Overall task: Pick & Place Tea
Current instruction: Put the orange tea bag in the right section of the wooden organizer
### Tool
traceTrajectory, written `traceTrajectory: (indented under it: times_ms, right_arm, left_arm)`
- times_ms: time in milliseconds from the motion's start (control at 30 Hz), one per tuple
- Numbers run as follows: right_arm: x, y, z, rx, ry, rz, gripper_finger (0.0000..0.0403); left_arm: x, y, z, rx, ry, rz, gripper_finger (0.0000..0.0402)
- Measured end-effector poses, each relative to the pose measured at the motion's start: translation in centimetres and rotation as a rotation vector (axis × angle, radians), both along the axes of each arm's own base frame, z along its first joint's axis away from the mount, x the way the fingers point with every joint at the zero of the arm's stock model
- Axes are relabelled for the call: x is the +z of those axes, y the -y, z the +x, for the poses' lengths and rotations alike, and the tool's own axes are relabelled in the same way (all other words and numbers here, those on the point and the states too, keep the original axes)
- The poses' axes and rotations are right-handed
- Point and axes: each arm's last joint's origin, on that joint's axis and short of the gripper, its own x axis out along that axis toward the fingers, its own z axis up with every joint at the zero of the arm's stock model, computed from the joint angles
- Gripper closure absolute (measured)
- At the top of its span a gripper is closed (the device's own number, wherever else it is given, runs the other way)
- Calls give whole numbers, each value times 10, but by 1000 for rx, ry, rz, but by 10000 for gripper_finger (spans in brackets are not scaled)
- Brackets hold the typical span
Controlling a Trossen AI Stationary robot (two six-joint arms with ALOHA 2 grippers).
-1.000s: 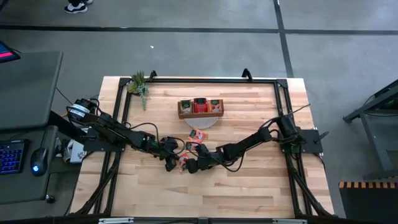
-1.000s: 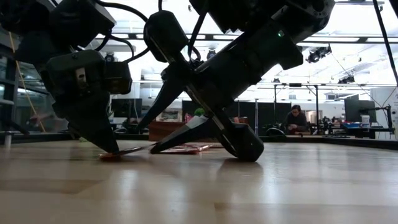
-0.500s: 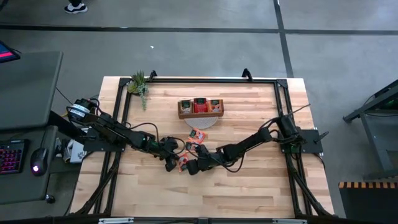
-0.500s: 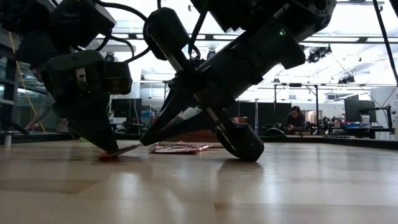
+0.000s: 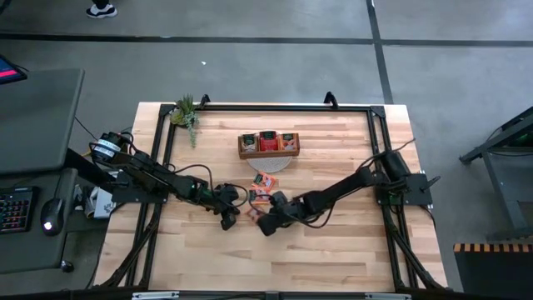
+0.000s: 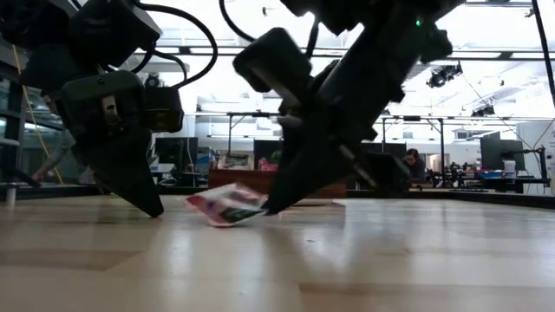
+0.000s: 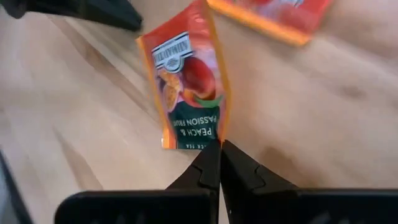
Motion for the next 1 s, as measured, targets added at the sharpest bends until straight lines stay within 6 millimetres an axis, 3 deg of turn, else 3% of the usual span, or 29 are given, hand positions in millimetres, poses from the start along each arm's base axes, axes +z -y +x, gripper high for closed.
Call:
traceTrajectory:
  times_ms: [233,667,800,1000]
  right_arm:
    - [29,7,-12,59,-31,-73,403]
    - [131,51,-64,310,-3,-222,403]
    - [155,68,-84,360,1,-222,403]
    - [174,86,-103,490,-79,-256,403]
  left_arm:
    - [0,0,0,0,6,-3,401]
    - [4,2,4,-51,34,-32,401]
    - [14,-2,16,-89,54,-110,401]
    - [48,-26,44,-180,180,-174,401]
